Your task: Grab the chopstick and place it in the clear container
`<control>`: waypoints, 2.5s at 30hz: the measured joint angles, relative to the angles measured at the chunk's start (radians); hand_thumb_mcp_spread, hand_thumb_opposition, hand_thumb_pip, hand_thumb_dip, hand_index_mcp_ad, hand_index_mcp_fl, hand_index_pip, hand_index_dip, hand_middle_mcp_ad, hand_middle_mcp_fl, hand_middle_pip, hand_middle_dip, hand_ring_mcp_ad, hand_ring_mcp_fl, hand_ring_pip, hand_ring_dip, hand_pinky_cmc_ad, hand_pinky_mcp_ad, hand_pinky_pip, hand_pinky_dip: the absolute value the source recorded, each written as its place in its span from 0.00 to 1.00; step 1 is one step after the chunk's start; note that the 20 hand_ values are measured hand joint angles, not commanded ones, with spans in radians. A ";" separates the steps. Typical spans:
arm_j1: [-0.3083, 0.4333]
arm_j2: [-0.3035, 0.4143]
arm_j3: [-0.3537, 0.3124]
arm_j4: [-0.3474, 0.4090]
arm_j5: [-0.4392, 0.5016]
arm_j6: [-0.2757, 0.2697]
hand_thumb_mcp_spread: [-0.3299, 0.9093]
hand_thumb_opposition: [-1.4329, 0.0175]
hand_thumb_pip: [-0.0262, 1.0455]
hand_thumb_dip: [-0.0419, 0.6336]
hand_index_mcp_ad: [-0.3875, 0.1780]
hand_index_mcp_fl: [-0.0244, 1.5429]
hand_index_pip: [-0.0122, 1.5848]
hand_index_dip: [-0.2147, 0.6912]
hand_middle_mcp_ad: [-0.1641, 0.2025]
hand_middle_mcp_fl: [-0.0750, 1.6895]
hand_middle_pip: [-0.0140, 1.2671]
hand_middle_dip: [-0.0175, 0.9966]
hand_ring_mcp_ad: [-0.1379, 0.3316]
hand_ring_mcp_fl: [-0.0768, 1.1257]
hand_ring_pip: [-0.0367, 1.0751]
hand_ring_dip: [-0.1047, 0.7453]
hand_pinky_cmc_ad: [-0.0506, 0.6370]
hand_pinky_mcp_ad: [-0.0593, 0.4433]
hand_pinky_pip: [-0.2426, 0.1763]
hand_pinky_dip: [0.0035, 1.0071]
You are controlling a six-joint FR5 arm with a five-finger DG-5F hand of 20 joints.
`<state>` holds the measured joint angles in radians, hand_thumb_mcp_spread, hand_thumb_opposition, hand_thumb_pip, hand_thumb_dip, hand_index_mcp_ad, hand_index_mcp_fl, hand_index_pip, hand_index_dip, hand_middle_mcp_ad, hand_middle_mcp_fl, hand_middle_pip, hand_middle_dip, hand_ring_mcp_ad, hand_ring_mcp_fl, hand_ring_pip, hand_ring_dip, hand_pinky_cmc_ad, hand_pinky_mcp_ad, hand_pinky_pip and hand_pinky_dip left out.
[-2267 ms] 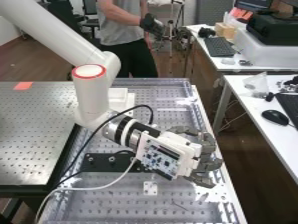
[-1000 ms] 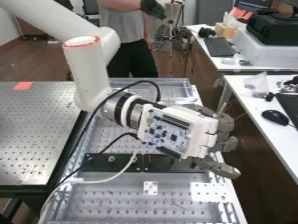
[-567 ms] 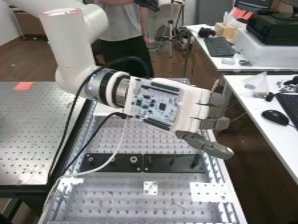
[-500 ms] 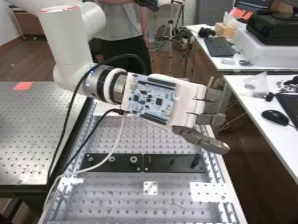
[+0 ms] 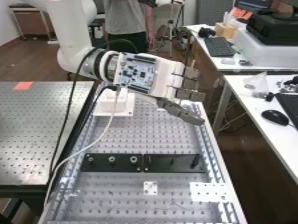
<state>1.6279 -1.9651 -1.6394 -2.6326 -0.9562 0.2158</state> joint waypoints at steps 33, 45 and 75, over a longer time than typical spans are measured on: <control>0.374 -0.044 -0.001 -0.136 0.398 0.162 0.85 0.28 0.48 0.57 0.68 0.52 0.67 0.39 0.46 0.64 0.44 0.73 0.21 0.79 0.11 0.71 0.60 0.68 0.82 0.17; 0.371 -0.126 0.150 -0.346 0.346 0.193 0.85 0.28 0.48 0.57 0.68 0.52 0.67 0.39 0.46 0.64 0.44 0.71 0.21 0.80 0.11 0.71 0.59 0.69 0.83 0.17; 0.338 -0.256 0.397 -0.825 0.189 0.223 0.82 0.26 0.49 0.57 0.68 0.54 0.65 0.39 0.46 0.65 0.44 0.70 0.23 0.82 0.11 0.72 0.59 0.70 0.82 0.17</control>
<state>1.9662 -2.2211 -1.2424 -3.4580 -0.7675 0.4389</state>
